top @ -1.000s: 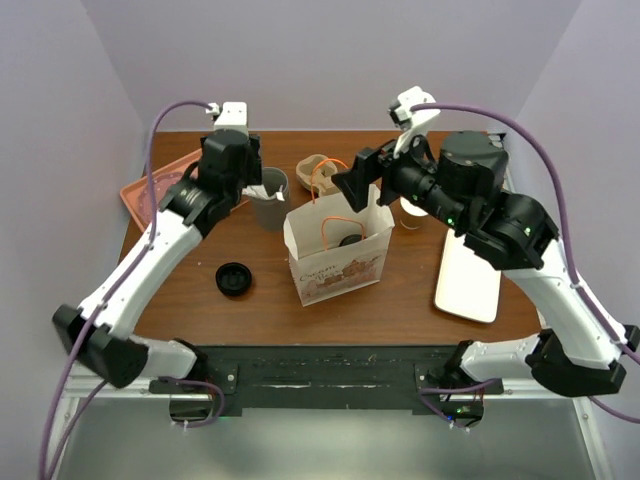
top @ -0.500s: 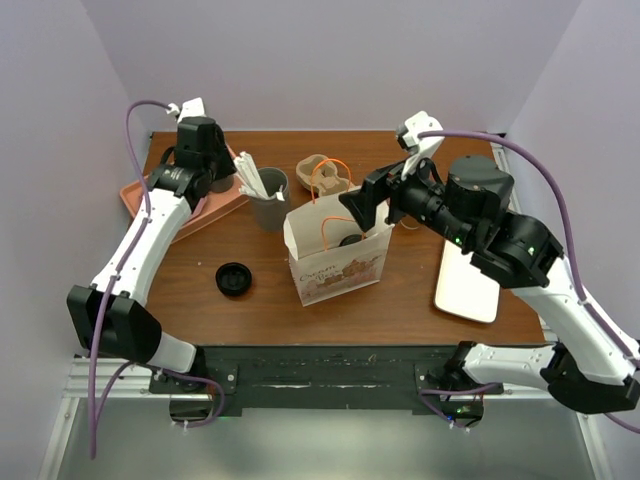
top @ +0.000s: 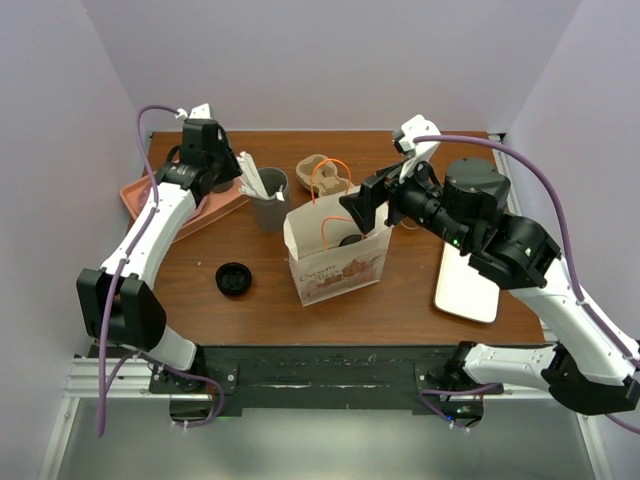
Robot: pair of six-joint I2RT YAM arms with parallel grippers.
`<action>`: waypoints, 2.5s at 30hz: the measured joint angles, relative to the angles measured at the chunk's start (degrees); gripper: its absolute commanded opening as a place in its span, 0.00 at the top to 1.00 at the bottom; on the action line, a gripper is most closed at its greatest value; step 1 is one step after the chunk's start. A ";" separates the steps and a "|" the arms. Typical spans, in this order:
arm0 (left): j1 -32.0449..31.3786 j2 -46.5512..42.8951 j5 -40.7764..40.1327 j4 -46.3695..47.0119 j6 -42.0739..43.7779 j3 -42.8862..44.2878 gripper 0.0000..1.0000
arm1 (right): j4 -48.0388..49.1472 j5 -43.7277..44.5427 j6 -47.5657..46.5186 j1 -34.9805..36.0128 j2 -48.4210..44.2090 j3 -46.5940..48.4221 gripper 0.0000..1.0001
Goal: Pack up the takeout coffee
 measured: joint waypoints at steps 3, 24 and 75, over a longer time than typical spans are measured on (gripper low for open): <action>0.00 0.96 0.24 -0.09 -0.02 0.00 0.61 | -0.02 0.07 -0.11 0.00 0.33 0.02 0.07; 0.04 2.71 -0.26 -8.66 1.75 12.04 1.00 | -0.02 1.09 -1.20 0.00 0.42 0.00 0.06; -0.57 -30.29 49.75 1.03 2.16 -5.14 0.00 | -15.02 13.38 22.29 0.00 -5.38 4.66 0.01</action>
